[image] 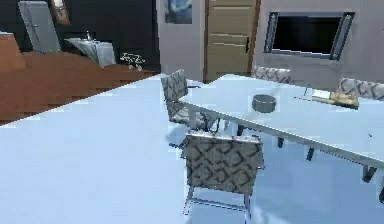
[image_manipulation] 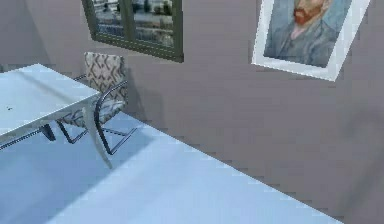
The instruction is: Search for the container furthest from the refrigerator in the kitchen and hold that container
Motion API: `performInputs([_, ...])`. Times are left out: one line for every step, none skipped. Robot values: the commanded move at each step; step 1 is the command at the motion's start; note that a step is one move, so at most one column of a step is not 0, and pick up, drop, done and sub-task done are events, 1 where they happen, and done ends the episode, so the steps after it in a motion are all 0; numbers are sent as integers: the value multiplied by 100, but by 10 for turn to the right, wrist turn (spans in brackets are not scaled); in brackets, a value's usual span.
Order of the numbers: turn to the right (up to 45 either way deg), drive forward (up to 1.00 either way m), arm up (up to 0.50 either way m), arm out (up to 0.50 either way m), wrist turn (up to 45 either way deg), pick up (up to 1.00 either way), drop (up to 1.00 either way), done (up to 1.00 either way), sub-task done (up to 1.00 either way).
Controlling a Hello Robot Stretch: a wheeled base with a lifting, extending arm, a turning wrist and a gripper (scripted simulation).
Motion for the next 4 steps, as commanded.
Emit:
performInputs([-360,0,0,0,0,0,0,0,0])
performInputs([0,100,0,0,0,0,0,0,0])
performInputs([-30,0,0,0,0,0,0,0,0])
performInputs([-450,0,0,0,0,0,0,0,0])
